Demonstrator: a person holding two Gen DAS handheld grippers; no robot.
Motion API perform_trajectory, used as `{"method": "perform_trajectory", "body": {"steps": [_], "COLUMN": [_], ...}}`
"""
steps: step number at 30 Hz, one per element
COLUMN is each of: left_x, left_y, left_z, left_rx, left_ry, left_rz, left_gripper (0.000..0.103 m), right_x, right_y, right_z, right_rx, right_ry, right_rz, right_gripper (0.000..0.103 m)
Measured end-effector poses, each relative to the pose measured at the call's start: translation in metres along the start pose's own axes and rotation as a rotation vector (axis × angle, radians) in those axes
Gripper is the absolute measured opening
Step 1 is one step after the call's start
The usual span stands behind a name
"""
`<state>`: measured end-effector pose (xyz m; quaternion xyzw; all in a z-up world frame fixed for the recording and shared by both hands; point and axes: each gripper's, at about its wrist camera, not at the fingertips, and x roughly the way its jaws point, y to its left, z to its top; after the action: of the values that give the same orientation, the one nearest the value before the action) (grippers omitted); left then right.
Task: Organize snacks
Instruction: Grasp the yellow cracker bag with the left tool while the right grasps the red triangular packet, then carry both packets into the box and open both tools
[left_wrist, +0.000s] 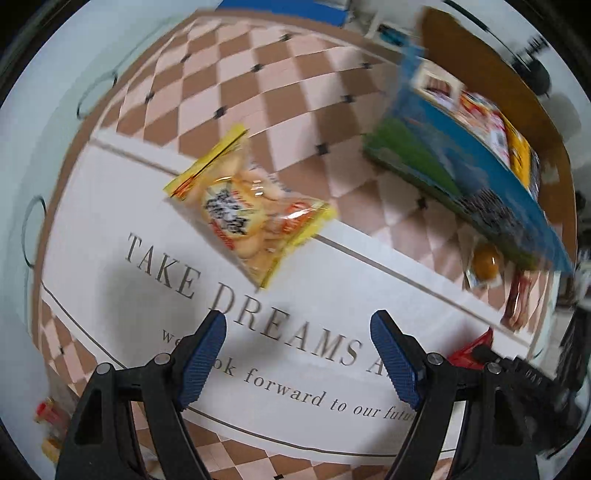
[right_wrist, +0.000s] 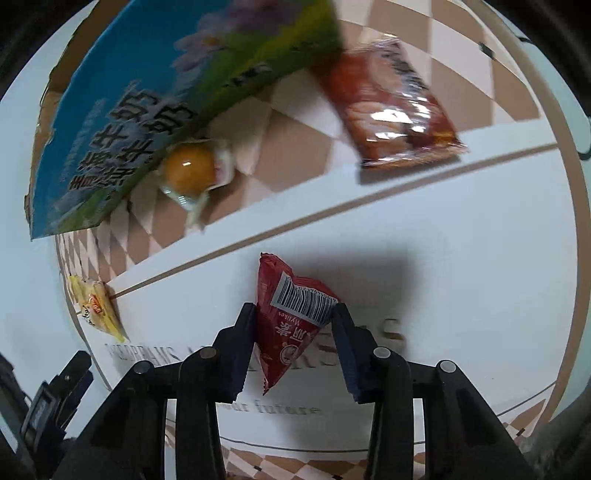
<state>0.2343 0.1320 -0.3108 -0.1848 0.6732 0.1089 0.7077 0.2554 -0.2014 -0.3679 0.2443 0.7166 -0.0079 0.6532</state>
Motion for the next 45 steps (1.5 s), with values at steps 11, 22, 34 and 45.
{"method": "perform_trajectory", "body": {"steps": [11,22,34,45], "left_x": [0.038,0.082,0.085,0.086], "left_y": [0.053,0.051,-0.027,-0.028], "left_z": [0.067,0.092,0.053,0.051], "left_rx": [-0.093,-0.198,0.297,0.285], "left_ry": [0.157,0.213,0.139,0.139], "left_rz": [-0.089,-0.059,0.129,0.123], "left_gripper": [0.080,0.075,0.064,0.066], "right_x": [0.023,0.033,0.044,0.058], "right_y": [0.063,0.089,0.085,0.116], "right_z": [0.009,0.022,0.023,0.017], "right_rx": [-0.042,-0.036,-0.003,-0.079], "right_ry": [0.041,0.048,0.066,0.056], "right_rz": [-0.047,-0.102,-0.109,-0.188], "right_gripper": [0.041,0.048,0.055,0.056]}}
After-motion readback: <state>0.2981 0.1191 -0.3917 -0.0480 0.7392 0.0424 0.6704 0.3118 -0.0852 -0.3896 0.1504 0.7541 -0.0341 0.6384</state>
